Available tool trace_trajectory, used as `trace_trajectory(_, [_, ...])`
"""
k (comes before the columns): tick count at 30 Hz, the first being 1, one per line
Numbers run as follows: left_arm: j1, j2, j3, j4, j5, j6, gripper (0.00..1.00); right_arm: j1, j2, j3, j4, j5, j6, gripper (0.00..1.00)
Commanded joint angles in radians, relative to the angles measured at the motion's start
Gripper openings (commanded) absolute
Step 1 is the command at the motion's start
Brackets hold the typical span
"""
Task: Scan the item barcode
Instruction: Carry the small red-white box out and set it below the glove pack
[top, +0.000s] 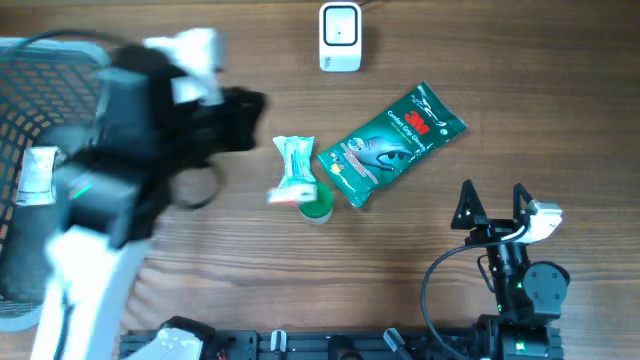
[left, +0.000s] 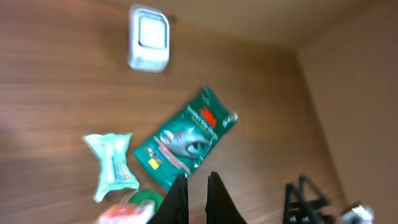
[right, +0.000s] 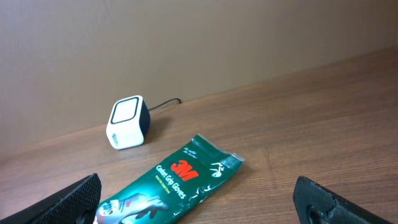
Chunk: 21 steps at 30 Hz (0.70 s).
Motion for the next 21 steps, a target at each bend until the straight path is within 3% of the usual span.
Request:
trace_trajectory(1, [-0.176, 0.184, -0.05, 0.061, -0.098, 0.029, 0.04, 0.0, -0.005, -0.001, 0.005, 0.003, 0.003, 1.0])
trace_trajectory(6, [-0.258, 0.426, -0.05, 0.098, -0.138, 0.025, 0.04, 0.0, -0.005, -0.001, 0.005, 0.003, 0.004, 1.0])
trace_trajectory(8, [-0.254, 0.436, -0.05, 0.098, -0.163, 0.025, 0.04, 0.0, -0.005, -0.001, 0.005, 0.003, 0.005, 1.0])
trace_trajectory(13, [-0.25, 0.366, -0.05, -0.009, -0.424, -0.035, 0.04, 0.0, -0.005, -0.001, 0.005, 0.003, 0.004, 1.0])
trace_trajectory(14, [-0.25, 0.357, -0.05, -0.075, -0.522, -0.097, 0.12, 0.0, -0.005, -0.001, 0.005, 0.003, 0.004, 1.0])
trace_trajectory(15, [-0.25, 0.356, -0.05, -0.126, -0.587, -0.145, 0.41, 0.0, -0.005, -0.001, 0.005, 0.003, 0.004, 1.0])
trace_trajectory(16, [-0.244, 0.354, -0.05, -0.195, -0.648, -0.215, 0.88, 0.0, -0.005, -0.001, 0.005, 0.003, 0.004, 0.99])
trace_trajectory(17, [-0.235, 0.354, -0.05, -0.231, -0.653, -0.243, 1.0, 0.0, -0.005, -0.001, 0.005, 0.003, 0.004, 1.0])
trace_trajectory(21, [-0.175, 0.354, -0.05, -0.343, -0.681, -0.343, 1.0, 0.0, -0.005, -0.001, 0.005, 0.003, 0.004, 1.0])
